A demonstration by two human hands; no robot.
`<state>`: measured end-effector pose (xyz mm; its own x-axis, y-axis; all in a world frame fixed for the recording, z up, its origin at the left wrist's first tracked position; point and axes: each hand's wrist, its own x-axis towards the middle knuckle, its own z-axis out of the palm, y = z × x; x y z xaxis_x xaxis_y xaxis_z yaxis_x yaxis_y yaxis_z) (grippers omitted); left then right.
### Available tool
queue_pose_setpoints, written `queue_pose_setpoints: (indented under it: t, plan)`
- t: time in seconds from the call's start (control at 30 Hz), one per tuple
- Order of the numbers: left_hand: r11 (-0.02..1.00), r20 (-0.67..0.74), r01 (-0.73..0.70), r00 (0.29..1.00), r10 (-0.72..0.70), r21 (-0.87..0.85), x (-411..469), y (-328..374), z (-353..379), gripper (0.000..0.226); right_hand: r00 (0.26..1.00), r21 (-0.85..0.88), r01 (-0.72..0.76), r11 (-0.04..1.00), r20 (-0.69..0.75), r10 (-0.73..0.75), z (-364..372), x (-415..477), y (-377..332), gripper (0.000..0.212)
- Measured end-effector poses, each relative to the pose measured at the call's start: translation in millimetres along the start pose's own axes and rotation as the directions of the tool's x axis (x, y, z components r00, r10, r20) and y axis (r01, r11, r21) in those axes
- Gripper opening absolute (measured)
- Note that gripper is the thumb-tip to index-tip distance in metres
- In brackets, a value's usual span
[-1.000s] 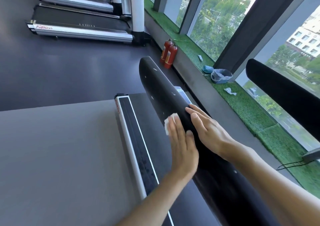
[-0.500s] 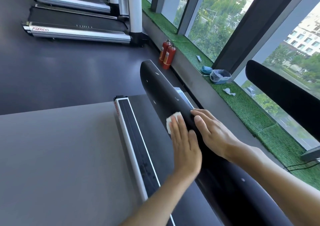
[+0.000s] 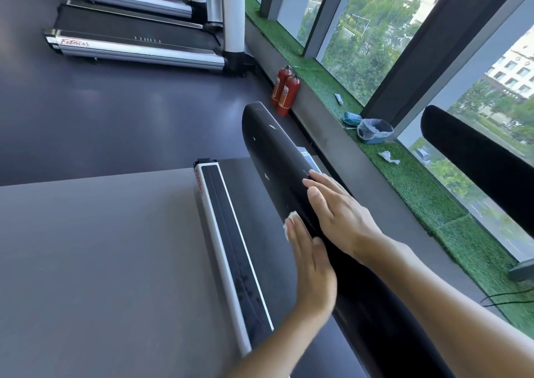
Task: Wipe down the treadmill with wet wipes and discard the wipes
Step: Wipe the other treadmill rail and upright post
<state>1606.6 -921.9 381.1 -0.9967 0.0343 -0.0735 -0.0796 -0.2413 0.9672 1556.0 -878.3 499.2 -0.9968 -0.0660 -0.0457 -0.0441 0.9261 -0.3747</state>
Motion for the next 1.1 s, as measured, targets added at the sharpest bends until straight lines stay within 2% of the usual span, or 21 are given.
queue_pose_setpoints:
  t: [0.13, 0.3, 0.4, 0.5, 0.57, 0.7, 0.8, 0.9, 1.03, 1.1]
  plan:
    - [0.99, -0.033, 0.143, 0.989, -0.144, -0.01, 67.8, 14.7, -25.2, 0.054, 1.0, -0.034, 0.002, 0.999, 0.01, -0.002, -0.8, -0.5, -2.6, 0.047]
    - [0.998, 0.039, 0.042, 0.998, -0.04, -0.054, 10.9, -2.1, -10.8, 0.057, 1.0, -0.059, 0.016, 0.998, 0.012, -0.016, 2.2, 0.6, 1.0, 0.05]
    - [0.982, 0.077, 0.157, 0.986, -0.149, -0.104, 14.5, -0.8, -14.3, 0.055, 0.999, -0.044, 0.032, 0.999, 0.007, -0.032, 3.0, 3.5, 3.8, 0.055]
    - [0.949, 0.046, 0.264, 0.964, -0.26, -0.172, 52.3, 9.5, -29.7, 0.053, 0.995, 0.049, 0.07, 0.996, -0.073, -0.067, 0.8, 15.7, 3.0, 0.053]
    - [0.961, 0.025, 0.227, 0.974, -0.226, -0.158, 46.2, 9.4, -25.3, 0.052, 0.996, 0.099, 0.028, 0.995, -0.087, -0.019, 0.7, 25.9, 1.4, 0.05]
    - [0.997, 0.033, 0.057, 0.998, -0.056, -0.043, 1.7, -5.1, -7.6, 0.053, 0.997, 0.086, -0.069, 0.994, -0.024, 0.072, 6.1, 32.3, 0.9, 0.053]
    - [0.997, 0.006, 0.004, 1.0, -0.005, 0.077, 36.2, 5.5, -13.6, 0.055, 0.995, 0.177, -0.071, 0.982, -0.053, 0.082, 6.2, 31.2, 4.1, 0.051]
    - [0.992, -0.01, -0.048, 0.999, 0.05, 0.114, 59.7, 24.5, -21.0, 0.054, 0.994, 0.194, -0.077, 0.978, -0.058, 0.09, 7.3, 33.8, 5.5, 0.05]
    - [0.957, 0.096, -0.19, 0.98, 0.173, 0.219, 20.7, 24.2, -13.8, 0.056, 0.995, 0.203, -0.069, 0.977, -0.058, 0.083, 8.3, 34.6, 6.6, 0.05]
    - [0.933, 0.117, -0.222, 0.974, 0.196, 0.283, 31.1, 21.5, -17.5, 0.057, 0.994, 0.208, -0.07, 0.976, -0.062, 0.085, 7.9, 34.5, 6.5, 0.049]
